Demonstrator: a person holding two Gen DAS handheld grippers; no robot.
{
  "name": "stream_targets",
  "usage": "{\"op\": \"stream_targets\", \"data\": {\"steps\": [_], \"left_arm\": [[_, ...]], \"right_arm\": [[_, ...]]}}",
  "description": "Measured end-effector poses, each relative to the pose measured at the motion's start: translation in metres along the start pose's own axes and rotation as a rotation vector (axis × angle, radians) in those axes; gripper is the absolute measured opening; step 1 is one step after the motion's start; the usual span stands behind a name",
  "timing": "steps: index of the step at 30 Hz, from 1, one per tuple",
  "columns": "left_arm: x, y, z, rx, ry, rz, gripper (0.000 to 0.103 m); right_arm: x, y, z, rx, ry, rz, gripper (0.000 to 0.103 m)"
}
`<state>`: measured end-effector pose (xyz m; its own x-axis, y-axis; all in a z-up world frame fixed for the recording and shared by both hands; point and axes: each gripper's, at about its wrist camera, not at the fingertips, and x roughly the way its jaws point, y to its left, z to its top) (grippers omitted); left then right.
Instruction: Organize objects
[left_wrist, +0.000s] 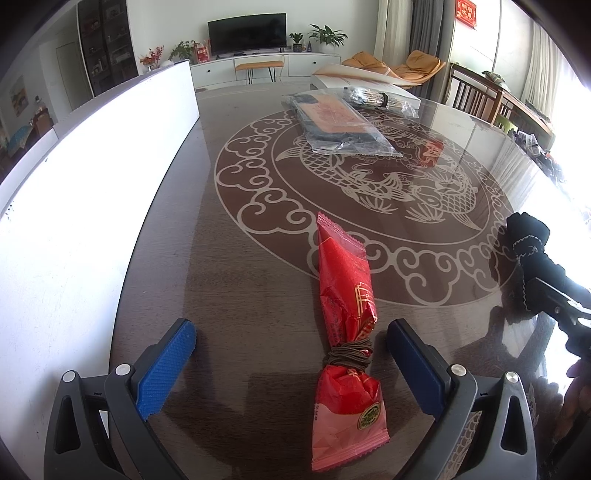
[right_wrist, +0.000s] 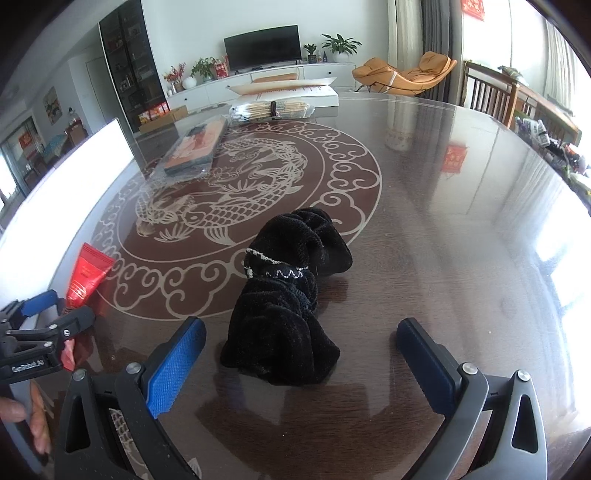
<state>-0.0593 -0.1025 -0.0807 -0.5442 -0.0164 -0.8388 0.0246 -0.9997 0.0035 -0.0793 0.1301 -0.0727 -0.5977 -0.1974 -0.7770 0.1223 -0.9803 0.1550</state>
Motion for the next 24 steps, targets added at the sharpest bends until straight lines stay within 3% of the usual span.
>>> {"op": "stream_targets", "data": {"steps": [2,6,10,11,12,13,14,15,20,24], "left_arm": [[0.001,0.001,0.003,0.029,0.032,-0.018,0.103],[0.003,0.0,0.007,0.079,0.071,-0.05,0.103],[0.005,-0.006,0.01,0.104,0.049,-0.07,0.103],[0.005,-0.008,0.01,0.113,0.036,-0.068,0.099],[0.002,-0.011,0.01,0.123,0.007,-0.078,0.079],[-0.003,-0.013,0.01,0.137,-0.021,-0.083,0.064],[-0.006,-0.014,0.009,0.149,-0.034,-0.09,0.031],[-0.009,-0.014,0.007,0.152,-0.033,-0.094,0.024],[-0.055,0.009,-0.006,0.074,-0.129,-0.172,0.02],[-0.113,0.048,-0.002,-0.047,-0.205,-0.291,0.019]], "right_arm": [[-0.006,-0.02,0.003,0.093,0.001,0.099,0.103],[-0.012,-0.047,0.012,0.222,0.08,0.063,0.103],[-0.009,-0.021,0.03,0.139,0.144,0.045,0.103],[-0.004,-0.008,0.036,0.095,0.165,0.035,0.103],[0.004,0.005,0.04,0.051,0.188,0.028,0.1],[0.01,0.016,0.042,0.013,0.199,0.016,0.072],[0.016,0.026,0.042,-0.027,0.211,-0.013,0.049],[0.022,0.035,0.041,-0.063,0.24,-0.058,0.033],[-0.005,0.067,0.032,-0.11,0.185,-0.029,0.033],[-0.048,0.111,0.046,-0.14,0.115,0.09,0.033]]}}
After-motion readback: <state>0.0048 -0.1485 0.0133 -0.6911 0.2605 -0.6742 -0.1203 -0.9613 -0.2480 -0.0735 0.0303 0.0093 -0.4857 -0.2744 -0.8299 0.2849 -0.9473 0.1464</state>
